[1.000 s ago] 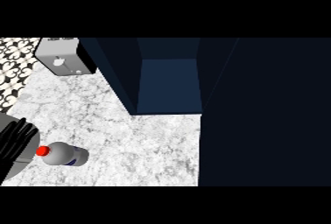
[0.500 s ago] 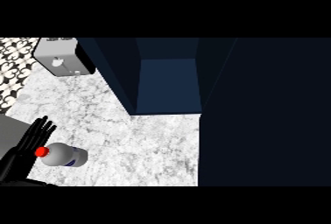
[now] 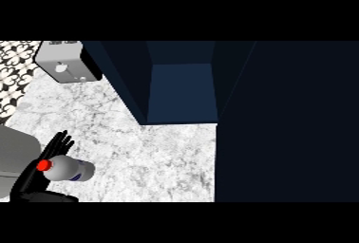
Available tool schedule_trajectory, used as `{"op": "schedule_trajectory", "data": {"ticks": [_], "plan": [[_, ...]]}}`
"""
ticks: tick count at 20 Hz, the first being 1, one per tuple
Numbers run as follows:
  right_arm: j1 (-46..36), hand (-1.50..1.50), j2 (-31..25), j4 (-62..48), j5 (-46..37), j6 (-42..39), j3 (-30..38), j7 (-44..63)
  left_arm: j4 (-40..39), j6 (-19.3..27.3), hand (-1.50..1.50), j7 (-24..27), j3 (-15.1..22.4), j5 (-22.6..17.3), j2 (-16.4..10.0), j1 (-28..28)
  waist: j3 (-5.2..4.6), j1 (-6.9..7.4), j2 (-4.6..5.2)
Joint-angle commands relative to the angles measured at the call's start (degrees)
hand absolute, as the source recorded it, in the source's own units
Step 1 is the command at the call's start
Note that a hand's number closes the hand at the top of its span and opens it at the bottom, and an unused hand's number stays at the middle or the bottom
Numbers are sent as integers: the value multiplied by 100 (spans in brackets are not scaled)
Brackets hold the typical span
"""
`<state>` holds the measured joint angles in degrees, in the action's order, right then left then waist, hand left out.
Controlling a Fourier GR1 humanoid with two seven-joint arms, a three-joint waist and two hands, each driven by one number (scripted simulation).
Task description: Pick up the bottled water, place it into the cabinet and close the cabinet
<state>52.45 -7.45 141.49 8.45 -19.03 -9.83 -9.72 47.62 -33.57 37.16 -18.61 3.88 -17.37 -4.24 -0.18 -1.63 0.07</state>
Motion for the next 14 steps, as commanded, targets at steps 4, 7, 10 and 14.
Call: {"op": "schedule_trajectory", "data": {"ticks": [4,7,10,14], "plan": [[454,-150,-47,635,291,-125,2,-30,-1173,-380,-150,915,285,129,136,-576,-9,-81,8],[623,-150,-15,879,216,-28,-95,119,-1181,-396,-150,1309,453,118,359,-285,-11,-15,0],[551,-150,-26,739,328,-70,-1,29,-1662,-271,150,1353,319,-1,270,-589,-8,-2,15],[663,-150,-95,474,258,-228,132,-288,-2070,-670,150,1024,178,-310,58,-1069,-3,-45,7]]}}
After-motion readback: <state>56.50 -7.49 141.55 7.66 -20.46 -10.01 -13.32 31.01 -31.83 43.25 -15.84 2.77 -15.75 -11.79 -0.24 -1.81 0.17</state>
